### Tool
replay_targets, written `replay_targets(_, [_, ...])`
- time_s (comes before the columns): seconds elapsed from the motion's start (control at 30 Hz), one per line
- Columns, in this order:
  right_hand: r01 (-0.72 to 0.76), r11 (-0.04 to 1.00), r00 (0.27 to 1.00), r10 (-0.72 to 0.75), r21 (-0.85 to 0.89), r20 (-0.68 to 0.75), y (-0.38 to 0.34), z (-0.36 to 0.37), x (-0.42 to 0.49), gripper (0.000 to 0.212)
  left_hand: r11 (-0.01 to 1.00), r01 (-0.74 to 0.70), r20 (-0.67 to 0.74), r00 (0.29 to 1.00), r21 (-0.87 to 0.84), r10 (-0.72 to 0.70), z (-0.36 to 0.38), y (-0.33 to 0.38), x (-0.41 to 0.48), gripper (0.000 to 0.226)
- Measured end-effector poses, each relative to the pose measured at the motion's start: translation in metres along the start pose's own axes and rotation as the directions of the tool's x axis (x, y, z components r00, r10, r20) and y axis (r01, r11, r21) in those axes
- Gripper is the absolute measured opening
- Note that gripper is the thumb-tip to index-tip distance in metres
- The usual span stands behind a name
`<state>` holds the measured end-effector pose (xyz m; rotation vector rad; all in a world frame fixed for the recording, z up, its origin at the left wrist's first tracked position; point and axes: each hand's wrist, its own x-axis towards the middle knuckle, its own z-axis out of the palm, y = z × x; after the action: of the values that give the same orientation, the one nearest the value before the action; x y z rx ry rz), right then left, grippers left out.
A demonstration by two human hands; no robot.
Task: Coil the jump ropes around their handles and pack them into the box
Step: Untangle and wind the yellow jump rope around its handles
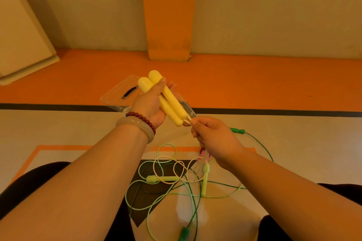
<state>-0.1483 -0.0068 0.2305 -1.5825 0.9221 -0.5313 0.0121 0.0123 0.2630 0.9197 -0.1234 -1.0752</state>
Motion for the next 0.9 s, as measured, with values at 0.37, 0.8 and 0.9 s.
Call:
replay_targets(0.37, [0.04,0.981,0.999,-0.037,-0.187,0.018,-0.007,0.001,-0.002,0.027,0.996,0.026,-0.088,0.996,-0.083,-0.033,0.0,0.0,-0.001,0.004])
replay_targets(0.8, [0.005,0.958,0.997,0.017,-0.287,0.073,-0.012,-0.002,-0.006,0.03,0.991,0.048,-0.219,0.973,-0.122,-0.074,-0.001,-0.003,0.003,0.016])
replay_targets(0.9, [0.117,0.865,0.993,-0.089,-0.488,0.08,-0.016,-0.002,-0.006,0.027,0.996,0.059,-0.242,0.968,-0.06,-0.072,-0.003,-0.001,0.005,0.016])
